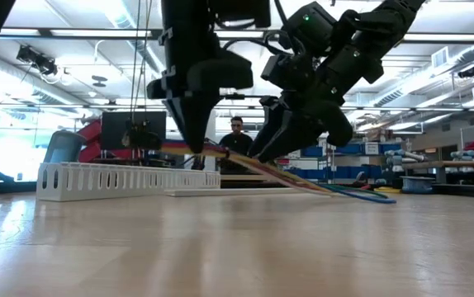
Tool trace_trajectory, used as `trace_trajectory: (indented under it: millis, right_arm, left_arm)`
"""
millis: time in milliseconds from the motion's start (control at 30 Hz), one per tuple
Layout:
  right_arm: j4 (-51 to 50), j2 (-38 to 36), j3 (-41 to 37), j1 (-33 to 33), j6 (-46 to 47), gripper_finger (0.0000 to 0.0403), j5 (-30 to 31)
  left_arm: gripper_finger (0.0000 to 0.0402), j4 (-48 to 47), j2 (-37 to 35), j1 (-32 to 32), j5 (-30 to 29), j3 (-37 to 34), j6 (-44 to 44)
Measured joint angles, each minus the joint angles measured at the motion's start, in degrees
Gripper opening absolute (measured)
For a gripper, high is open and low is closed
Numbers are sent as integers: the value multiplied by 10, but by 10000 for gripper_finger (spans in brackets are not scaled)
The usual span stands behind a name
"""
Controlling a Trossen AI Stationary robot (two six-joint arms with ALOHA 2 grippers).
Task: Ziptie cables
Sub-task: Put the ziptied cable wires into the white cable duct
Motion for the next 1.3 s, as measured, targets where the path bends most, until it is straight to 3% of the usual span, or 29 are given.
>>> trace_trajectory:
  millis: [167,433,600,833,1100,1300]
  right_arm:
    - [-8,0,0,-1,6,178,-2]
    - [7,0,0,2,9,247,22]
    - [39,0,0,10,11,269,26]
    - [50,0,0,33,-2,257,38]
    - [34,18,0,3,20,240,32]
    - [17,36,0,3,22,210,103]
  left_arm:
    - [17,-25,-1,-1,-14,18,3]
    - [17,-23,-1,-6,-5,17,18]
    - [17,-21,-1,-6,3,17,30]
    - [17,-10,-1,-6,5,18,40]
    - [17,-8,-1,-21,-6,60,52]
    - [17,-29,-3,-32,-25,73,58]
